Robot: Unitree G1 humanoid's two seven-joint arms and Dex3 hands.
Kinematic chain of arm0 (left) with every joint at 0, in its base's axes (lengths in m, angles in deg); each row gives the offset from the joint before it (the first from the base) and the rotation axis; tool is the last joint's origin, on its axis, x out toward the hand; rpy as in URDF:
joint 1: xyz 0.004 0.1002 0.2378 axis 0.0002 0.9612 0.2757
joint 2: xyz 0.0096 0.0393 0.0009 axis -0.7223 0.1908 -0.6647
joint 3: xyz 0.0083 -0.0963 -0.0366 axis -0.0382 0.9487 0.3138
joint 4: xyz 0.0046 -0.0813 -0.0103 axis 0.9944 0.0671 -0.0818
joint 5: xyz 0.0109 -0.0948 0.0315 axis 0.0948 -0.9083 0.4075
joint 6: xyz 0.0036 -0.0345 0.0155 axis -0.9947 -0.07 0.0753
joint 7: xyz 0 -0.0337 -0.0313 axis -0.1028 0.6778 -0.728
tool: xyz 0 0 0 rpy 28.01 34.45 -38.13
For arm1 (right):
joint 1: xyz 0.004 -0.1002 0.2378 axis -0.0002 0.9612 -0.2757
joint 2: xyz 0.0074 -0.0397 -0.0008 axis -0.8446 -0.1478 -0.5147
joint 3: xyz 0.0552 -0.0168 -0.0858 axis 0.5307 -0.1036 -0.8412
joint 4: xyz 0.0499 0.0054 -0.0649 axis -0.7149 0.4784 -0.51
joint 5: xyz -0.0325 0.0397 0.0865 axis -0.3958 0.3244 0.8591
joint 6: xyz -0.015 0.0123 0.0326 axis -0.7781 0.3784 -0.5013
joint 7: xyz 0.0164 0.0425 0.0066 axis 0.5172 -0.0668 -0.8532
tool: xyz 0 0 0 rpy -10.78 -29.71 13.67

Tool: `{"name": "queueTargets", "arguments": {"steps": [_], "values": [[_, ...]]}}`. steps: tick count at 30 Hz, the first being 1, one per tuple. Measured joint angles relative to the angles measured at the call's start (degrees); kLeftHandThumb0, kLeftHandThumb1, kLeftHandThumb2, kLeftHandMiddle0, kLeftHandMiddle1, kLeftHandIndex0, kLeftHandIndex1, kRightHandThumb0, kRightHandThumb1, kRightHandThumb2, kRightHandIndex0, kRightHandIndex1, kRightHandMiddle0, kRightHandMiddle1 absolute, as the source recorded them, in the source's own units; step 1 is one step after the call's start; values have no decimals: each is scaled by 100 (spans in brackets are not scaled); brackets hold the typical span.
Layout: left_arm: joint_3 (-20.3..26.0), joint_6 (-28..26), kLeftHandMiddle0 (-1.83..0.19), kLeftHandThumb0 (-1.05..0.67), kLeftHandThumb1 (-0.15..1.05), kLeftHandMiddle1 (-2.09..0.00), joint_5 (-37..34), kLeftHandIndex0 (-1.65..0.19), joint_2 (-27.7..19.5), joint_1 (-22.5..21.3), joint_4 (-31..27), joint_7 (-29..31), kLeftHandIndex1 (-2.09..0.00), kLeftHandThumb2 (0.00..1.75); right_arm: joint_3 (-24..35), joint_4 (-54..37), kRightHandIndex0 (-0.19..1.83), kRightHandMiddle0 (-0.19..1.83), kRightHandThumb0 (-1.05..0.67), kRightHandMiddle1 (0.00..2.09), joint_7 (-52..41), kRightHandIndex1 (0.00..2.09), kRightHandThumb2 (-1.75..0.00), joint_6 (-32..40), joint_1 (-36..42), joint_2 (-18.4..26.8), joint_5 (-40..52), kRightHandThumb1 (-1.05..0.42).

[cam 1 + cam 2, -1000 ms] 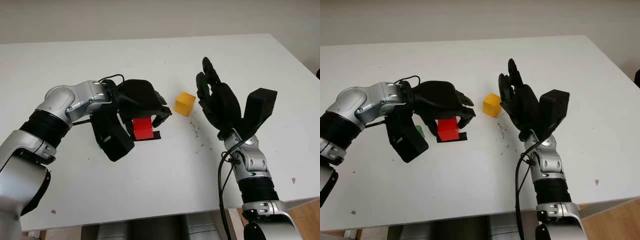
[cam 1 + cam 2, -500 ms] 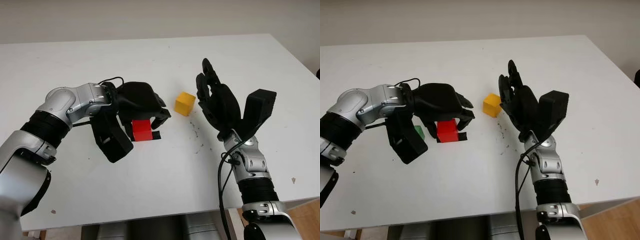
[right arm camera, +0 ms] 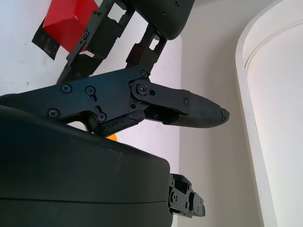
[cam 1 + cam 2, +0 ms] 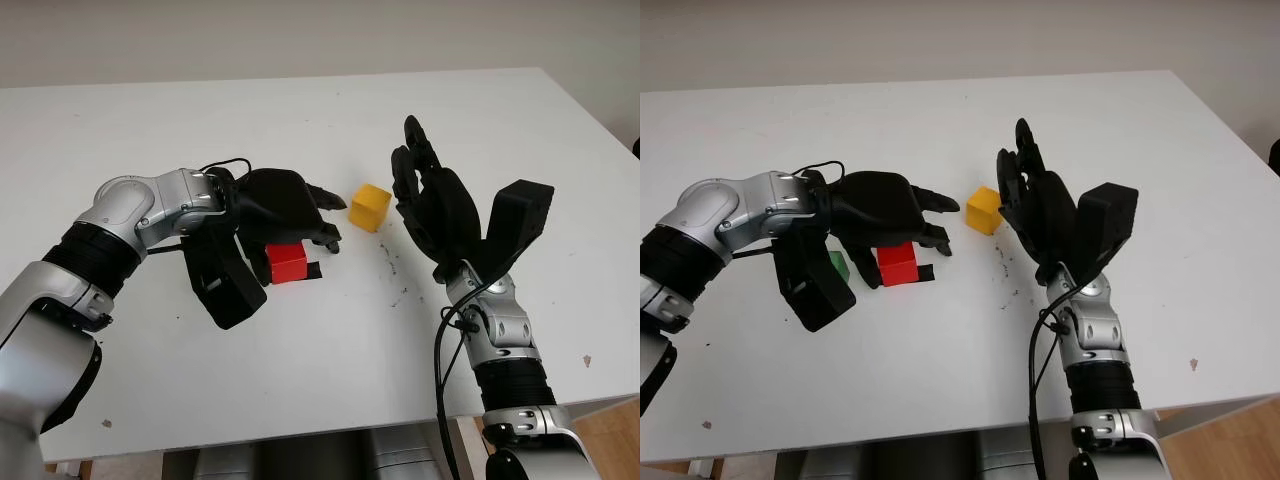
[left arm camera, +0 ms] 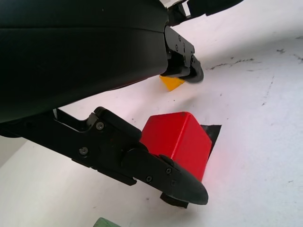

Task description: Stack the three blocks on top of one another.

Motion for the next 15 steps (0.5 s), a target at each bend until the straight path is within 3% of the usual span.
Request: {"name": "queueTargets", "arguments": {"steps": [3, 7, 15], "values": [[0, 2, 18, -84, 88, 0, -3, 17, -7, 0, -3, 82, -1, 5, -5, -2, -19, -19, -64, 0, -7, 0, -63, -1, 1, 1, -4, -105], [59, -21, 19, -92, 88, 0, -315, 19, -39, -2, -29, 460, 0, 5, -4, -2, -19, -19, -64, 0, 5, 0, -62, -1, 0, -1, -2, -105], [841, -501, 19, -103, 92, 0, -1873, 19, -394, -29, -521, 1724, 0, 7, 9, -1, -19, -19, -65, 0, 12, 0, -61, -4, 0, 1, -2, -105]]}}
